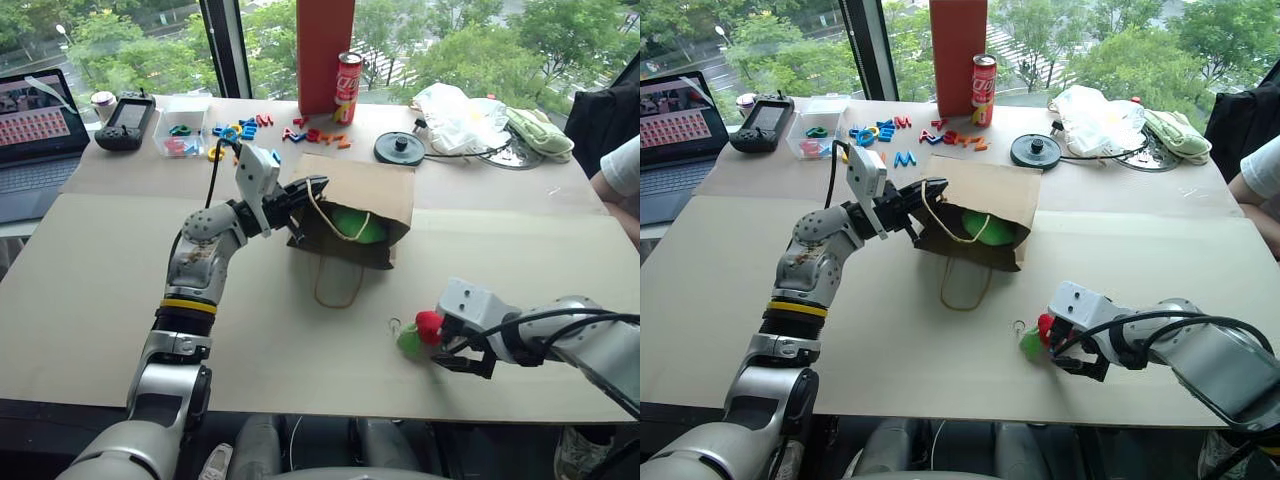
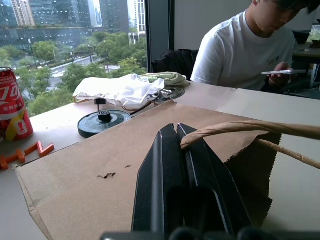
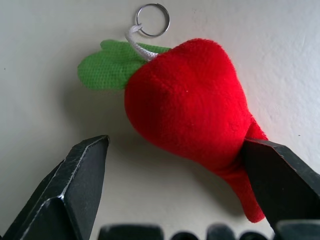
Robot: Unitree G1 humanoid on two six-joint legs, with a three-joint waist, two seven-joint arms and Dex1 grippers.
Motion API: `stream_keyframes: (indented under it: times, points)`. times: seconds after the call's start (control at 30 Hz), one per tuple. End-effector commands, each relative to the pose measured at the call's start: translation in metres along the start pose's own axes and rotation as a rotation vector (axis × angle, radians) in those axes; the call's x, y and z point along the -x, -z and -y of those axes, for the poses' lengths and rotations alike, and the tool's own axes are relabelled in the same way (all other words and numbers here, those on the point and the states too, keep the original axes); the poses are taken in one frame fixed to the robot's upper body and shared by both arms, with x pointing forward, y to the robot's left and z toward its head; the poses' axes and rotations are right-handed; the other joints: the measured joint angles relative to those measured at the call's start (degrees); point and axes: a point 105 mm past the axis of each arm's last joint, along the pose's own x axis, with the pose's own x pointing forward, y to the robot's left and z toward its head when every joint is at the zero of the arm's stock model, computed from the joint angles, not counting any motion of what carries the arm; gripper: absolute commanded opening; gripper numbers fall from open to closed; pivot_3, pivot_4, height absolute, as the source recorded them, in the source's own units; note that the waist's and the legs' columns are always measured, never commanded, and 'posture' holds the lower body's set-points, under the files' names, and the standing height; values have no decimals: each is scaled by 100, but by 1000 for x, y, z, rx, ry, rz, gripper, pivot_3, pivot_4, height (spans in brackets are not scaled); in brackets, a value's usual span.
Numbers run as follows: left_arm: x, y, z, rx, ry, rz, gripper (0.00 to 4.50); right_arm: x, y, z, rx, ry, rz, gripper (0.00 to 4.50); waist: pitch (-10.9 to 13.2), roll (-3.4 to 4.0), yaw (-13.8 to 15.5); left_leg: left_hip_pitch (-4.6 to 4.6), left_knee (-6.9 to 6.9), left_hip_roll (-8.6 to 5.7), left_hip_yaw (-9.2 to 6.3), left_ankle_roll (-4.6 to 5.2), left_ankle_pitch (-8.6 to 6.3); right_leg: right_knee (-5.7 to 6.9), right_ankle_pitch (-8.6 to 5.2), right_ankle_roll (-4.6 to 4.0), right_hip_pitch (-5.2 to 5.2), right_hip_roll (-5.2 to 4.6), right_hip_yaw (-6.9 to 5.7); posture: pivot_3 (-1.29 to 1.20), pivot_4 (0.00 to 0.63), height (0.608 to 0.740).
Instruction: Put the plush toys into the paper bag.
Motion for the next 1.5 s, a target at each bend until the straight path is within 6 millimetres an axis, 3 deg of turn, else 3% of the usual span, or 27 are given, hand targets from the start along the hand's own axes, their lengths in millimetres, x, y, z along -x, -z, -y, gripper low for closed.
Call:
stream_keyframes:
  times: [0.03,0.37,0.53,0.67,0.8,1.03,1.27,1.5]
  points:
    - [-3,-14,4,-32,4,47,0,-4,-4,2,-6,18,23,3834,0,0,9,0,0,0,0,0,0,0,0,0,1,0,0,0,150,740]
    - [-8,-16,7,-12,-11,66,0,-18,-13,19,-118,149,92,340,-6,-8,-26,10,8,2,1,0,0,11,0,-1,9,4,1,0,150,740]
    - [-8,-17,6,-7,-18,67,0,-17,-24,28,-160,222,146,340,-8,-12,-92,21,20,1,0,-2,2,29,2,-3,19,7,4,0,150,740]
    - [-9,-20,1,9,-43,78,0,4,-59,34,-241,218,351,340,-8,-11,-99,25,25,-4,-5,0,4,50,2,-3,12,8,15,0,150,740]
    - [-11,-19,4,4,-30,74,0,28,-116,25,-349,66,649,340,-8,-9,-93,16,24,-24,-51,2,5,55,2,-3,0,15,25,0,150,740]
    - [-12,-19,6,-1,-14,71,0,5,-155,27,-499,22,703,340,-9,-7,-22,-1,19,-40,-67,2,5,55,2,-3,-2,6,6,0,150,740]
    - [-12,-21,7,-4,-9,72,0,-19,-164,42,-640,68,706,340,-9,-5,-26,-4,18,-51,-68,2,6,57,1,-2,-2,-1,0,0,150,740]
    - [-11,-22,3,-7,-19,69,0,-21,-146,39,-639,73,684,340,-8,-5,-42,-6,11,-51,-75,2,6,56,1,-2,-1,-1,0,0,150,740]
